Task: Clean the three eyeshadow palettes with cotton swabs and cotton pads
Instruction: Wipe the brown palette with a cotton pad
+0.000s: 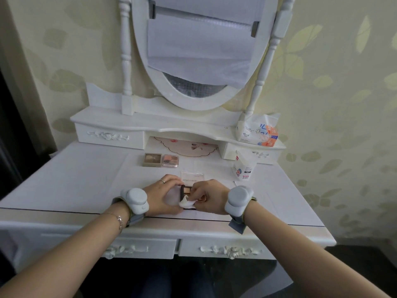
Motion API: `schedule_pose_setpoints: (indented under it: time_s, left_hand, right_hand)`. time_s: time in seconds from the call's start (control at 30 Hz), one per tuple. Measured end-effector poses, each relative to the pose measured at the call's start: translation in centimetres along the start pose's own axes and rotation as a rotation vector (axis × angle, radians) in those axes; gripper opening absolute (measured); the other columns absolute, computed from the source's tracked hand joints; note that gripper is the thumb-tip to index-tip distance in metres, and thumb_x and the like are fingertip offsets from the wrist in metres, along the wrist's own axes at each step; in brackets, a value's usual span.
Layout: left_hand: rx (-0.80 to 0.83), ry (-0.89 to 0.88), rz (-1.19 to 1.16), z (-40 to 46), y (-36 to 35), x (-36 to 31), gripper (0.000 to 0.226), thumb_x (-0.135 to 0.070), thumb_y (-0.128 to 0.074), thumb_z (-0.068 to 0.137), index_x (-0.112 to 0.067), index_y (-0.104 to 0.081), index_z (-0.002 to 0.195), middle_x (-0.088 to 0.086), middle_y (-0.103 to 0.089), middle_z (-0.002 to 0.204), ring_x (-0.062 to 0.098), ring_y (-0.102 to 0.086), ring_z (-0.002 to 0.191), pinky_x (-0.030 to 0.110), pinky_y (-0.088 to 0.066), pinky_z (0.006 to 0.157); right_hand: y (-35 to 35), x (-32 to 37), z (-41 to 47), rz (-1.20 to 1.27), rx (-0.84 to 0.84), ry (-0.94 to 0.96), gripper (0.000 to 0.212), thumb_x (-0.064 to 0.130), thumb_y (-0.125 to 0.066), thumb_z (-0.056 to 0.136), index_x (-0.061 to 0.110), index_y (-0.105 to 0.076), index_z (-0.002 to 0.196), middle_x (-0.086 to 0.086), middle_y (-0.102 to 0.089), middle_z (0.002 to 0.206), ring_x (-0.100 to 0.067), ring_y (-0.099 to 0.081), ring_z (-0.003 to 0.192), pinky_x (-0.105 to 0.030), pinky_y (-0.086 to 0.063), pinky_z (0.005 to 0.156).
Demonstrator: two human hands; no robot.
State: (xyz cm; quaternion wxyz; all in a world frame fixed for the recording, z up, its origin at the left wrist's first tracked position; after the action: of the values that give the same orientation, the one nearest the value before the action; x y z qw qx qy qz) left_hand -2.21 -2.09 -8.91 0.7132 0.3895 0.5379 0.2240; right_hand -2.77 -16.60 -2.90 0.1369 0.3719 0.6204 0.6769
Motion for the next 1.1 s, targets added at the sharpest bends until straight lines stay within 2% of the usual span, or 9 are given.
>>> schedule_pose_setpoints:
  time_s: [0.1,0.23,0.37,0.47,0.53,0.63,0.77,0.9,1.1]
  left_hand:
    - [-0.025,-0.018,0.001,0.0,0.1,-0.2,0.090,-0.067,-0.054,0.051,-0.025,-0.045,0.130,-0.017,-0.031,0.126,0.001,-0.041,0.120,0.013,-0.029,0.100]
    - [-0.022,-0.020,0.007,0.0,0.0,-0.3,0.090,-0.066,-0.054,0.051,-0.024,-0.045,0.130,-0.017,-0.030,0.127,0.001,-0.041,0.120,0.012,-0.027,0.099]
    - [-0.017,-0.009,0.001,0.0,0.1,0.0,0.089,-0.066,-0.054,0.052,-0.025,-0.045,0.129,-0.017,-0.030,0.127,-0.001,-0.039,0.119,0.007,-0.024,0.096]
    - [-0.019,0.000,-0.003,0.0,0.1,0.0,0.087,-0.066,-0.055,0.051,-0.026,-0.045,0.128,-0.018,-0.031,0.127,-0.001,-0.040,0.119,0.008,-0.024,0.097]
    - [-0.018,0.009,0.002,0.1,0.1,0.0,0.087,-0.066,-0.054,0.051,-0.026,-0.046,0.128,-0.019,-0.031,0.126,0.000,-0.041,0.119,0.011,-0.026,0.098]
    - [-0.013,0.018,0.002,0.1,0.1,0.0,0.087,-0.066,-0.054,0.050,-0.028,-0.045,0.128,-0.020,-0.031,0.126,0.000,-0.041,0.119,0.012,-0.026,0.098]
    - [-0.007,0.027,-0.001,0.0,0.2,-0.1,0.087,-0.067,-0.053,0.050,-0.028,-0.045,0.128,-0.021,-0.030,0.126,-0.002,-0.040,0.118,0.011,-0.025,0.096]
    - [0.003,0.027,-0.012,-0.1,0.3,-0.3,0.088,-0.066,-0.053,0.051,-0.026,-0.045,0.128,-0.020,-0.031,0.126,-0.001,-0.039,0.118,0.011,-0.024,0.096]
    - [0.002,0.027,-0.006,-0.2,0.3,-0.5,0.090,-0.067,-0.051,0.050,-0.024,-0.045,0.128,-0.018,-0.031,0.127,-0.001,-0.039,0.118,0.011,-0.023,0.097]
  right_hand:
    - [0.1,0.2,-0.5,-0.024,-0.013,0.032,0.023,0.007,-0.059,0.083,0.010,-0.074,0.100,-0.010,-0.066,0.101,-0.014,-0.044,0.078,-0.018,-0.029,0.072]
    - [0.0,0.1,-0.8,-0.053,-0.008,0.038,0.026,0.003,-0.057,0.081,0.008,-0.073,0.100,-0.013,-0.066,0.102,-0.015,-0.042,0.078,-0.018,-0.028,0.072]
    - [0.0,0.2,-0.6,-0.146,0.029,0.046,0.025,0.003,-0.054,0.082,0.005,-0.073,0.099,-0.014,-0.064,0.103,-0.027,-0.049,0.081,-0.020,-0.027,0.071]
    - [0.1,-0.2,-0.7,-0.173,0.042,0.047,0.023,0.002,-0.054,0.081,0.001,-0.072,0.096,-0.016,-0.064,0.101,-0.033,-0.054,0.087,-0.026,-0.033,0.072]
    - [0.2,-0.5,-0.9,-0.175,0.052,0.040,0.024,0.004,-0.054,0.082,0.003,-0.072,0.098,-0.015,-0.064,0.103,-0.028,-0.050,0.082,-0.025,-0.033,0.073]
    - [0.5,-0.9,-1.3,-0.160,0.063,0.035,0.027,0.007,-0.054,0.086,0.010,-0.072,0.106,-0.010,-0.064,0.110,-0.014,-0.041,0.080,-0.016,-0.024,0.071]
    - [0.7,-1.4,-1.7,-0.164,0.073,0.029,0.026,0.009,-0.054,0.087,0.012,-0.071,0.107,-0.008,-0.063,0.113,-0.021,-0.050,0.088,-0.014,-0.023,0.072]
    - [0.8,-2.1,-2.0,-0.176,0.072,0.024,0.027,0.010,-0.054,0.087,0.014,-0.071,0.108,-0.006,-0.064,0.112,-0.011,-0.041,0.082,-0.015,-0.023,0.069]
    - [1.0,-3.0,-2.8,-0.182,0.079,0.007,0.027,0.011,-0.054,0.087,0.015,-0.071,0.107,-0.004,-0.065,0.111,-0.012,-0.041,0.079,-0.016,-0.025,0.071]
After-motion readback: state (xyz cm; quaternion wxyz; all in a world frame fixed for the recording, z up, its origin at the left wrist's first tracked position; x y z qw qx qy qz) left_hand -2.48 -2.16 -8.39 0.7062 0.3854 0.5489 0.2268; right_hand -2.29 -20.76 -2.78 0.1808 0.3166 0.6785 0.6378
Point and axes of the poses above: each hand's wrist, its own z-axis towards the middle knuckle, its own y-axis out of the back of the hand, x = y × z, the point moved 5 cm from there along z, towards the middle knuckle
